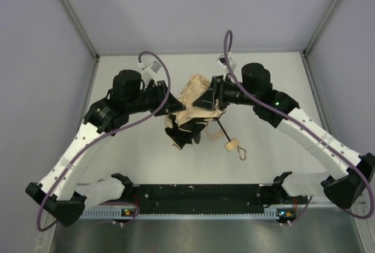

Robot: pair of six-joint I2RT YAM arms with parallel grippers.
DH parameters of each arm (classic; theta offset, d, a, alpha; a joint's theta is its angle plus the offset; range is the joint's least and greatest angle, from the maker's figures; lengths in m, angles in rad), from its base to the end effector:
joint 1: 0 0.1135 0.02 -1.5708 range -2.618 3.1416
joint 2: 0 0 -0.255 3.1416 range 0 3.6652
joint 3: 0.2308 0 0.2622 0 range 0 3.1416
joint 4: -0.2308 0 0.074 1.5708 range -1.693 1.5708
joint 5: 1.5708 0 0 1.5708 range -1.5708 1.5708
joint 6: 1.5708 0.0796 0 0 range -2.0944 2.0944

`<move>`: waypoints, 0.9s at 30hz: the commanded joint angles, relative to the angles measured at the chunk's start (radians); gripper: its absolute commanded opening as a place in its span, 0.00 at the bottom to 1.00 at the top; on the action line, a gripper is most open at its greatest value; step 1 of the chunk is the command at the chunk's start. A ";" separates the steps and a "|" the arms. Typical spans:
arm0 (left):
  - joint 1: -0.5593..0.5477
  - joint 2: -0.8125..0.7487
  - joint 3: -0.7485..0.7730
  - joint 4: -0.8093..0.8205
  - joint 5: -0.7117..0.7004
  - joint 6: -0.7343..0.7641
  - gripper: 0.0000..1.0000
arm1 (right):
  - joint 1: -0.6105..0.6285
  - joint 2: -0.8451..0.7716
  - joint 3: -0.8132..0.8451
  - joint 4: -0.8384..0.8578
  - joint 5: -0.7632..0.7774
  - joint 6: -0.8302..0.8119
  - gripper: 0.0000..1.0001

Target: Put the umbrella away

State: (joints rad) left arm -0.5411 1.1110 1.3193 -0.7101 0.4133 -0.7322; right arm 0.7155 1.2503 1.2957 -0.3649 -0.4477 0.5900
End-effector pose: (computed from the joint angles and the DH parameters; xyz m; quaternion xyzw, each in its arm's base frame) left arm 0.2175 -0.1680 0.3828 0.0237 0.8483 -0.4384 0.2959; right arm 0.2267 0.2427 0.3812 -0.1793 0.7807 0.4898 0.3443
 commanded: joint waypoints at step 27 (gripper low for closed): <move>0.078 -0.255 -0.133 0.179 -0.096 -0.193 0.68 | -0.195 0.089 0.542 -0.388 0.685 -0.812 0.00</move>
State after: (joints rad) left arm -0.4671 0.8825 1.2449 -0.5983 0.3519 -0.8577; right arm 0.5232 1.2861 1.7626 -0.7517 -0.0696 0.0307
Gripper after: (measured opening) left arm 0.681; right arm 0.380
